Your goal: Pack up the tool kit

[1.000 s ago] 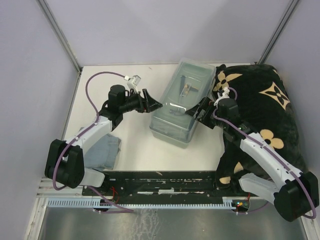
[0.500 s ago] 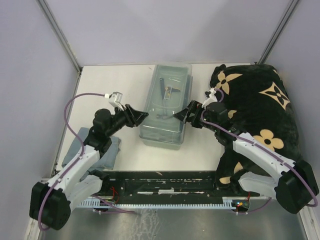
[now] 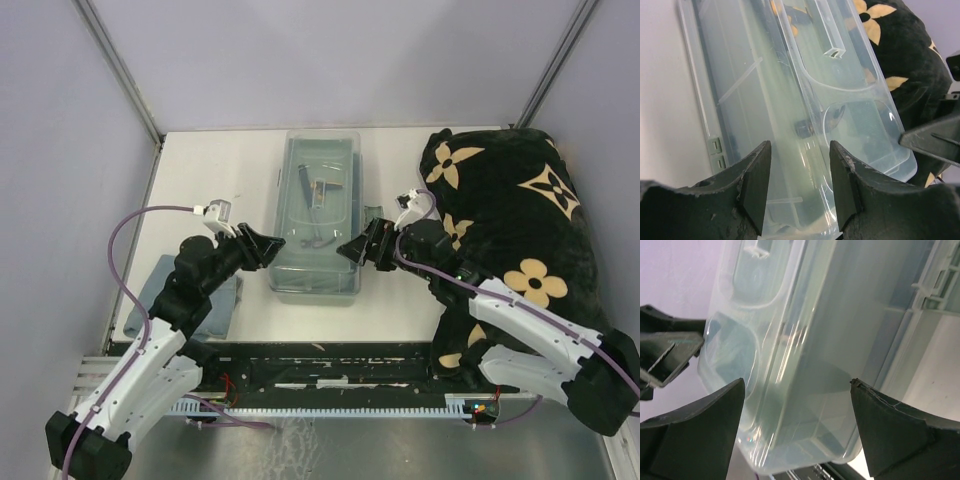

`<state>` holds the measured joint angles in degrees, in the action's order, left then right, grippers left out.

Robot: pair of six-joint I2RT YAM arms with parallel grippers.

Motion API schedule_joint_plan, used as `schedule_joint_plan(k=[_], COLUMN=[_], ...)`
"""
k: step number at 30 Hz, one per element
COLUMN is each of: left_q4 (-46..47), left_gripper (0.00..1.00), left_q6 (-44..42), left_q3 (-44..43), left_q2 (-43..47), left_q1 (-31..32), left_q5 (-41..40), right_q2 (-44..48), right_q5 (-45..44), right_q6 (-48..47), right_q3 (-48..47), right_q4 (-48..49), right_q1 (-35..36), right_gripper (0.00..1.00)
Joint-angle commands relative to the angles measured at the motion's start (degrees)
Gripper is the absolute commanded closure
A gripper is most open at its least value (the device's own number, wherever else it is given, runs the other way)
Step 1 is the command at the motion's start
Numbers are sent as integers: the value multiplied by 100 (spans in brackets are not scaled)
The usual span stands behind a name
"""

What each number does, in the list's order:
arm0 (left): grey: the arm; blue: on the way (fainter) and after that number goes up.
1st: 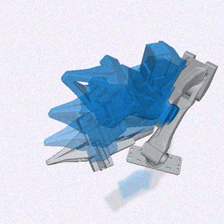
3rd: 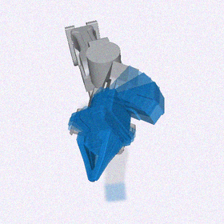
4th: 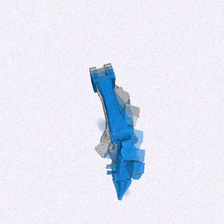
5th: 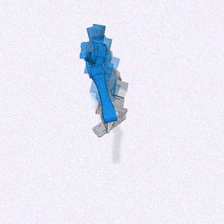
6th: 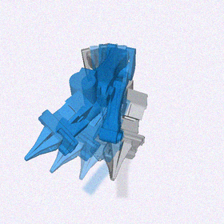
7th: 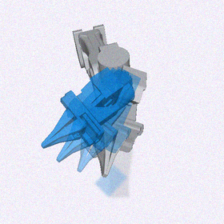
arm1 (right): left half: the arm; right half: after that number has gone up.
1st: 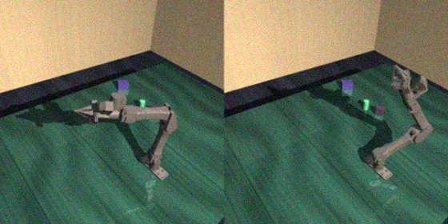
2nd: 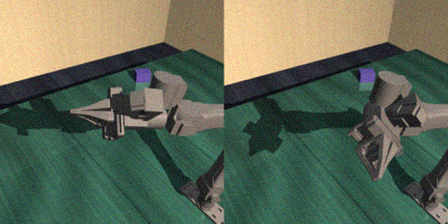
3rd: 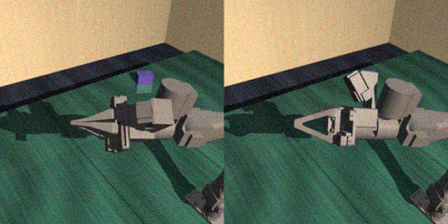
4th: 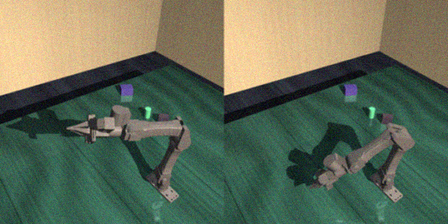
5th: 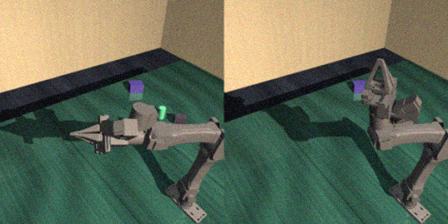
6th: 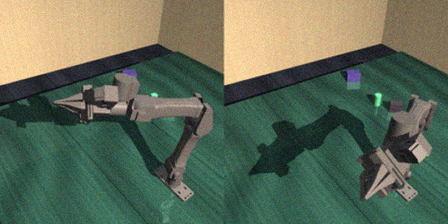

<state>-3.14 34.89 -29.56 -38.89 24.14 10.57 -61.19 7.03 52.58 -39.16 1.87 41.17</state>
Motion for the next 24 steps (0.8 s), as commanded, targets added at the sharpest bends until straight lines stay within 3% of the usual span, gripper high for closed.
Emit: schedule_joint_plan(k=[1,6,14,18,24], left_q4=[-1072,-1452,-1456,-1270,-933], left_gripper=[44,41,30,24,20], left_q6=[-56,-216,-176,-123,-18], left_q3=[-119,-160,-98,-25,112], left_q2=[-17,224,328,347,254], left_q1=[106,108,108,108,108], left_q5=[152,-240,-301,-181,-74], right_q2=[490,1169,1540,1402,440], right_q5=[453,-1279,-2415,-1665,-4], right_q6=[-96,-29,239,190,-106], right_q3=[175,103,591,667,468], right_q4=[-657,-2179,-2197,-1493,-225], right_q1=[287,289,229,-393,-1653], right_gripper=[6,1,1,1,1])
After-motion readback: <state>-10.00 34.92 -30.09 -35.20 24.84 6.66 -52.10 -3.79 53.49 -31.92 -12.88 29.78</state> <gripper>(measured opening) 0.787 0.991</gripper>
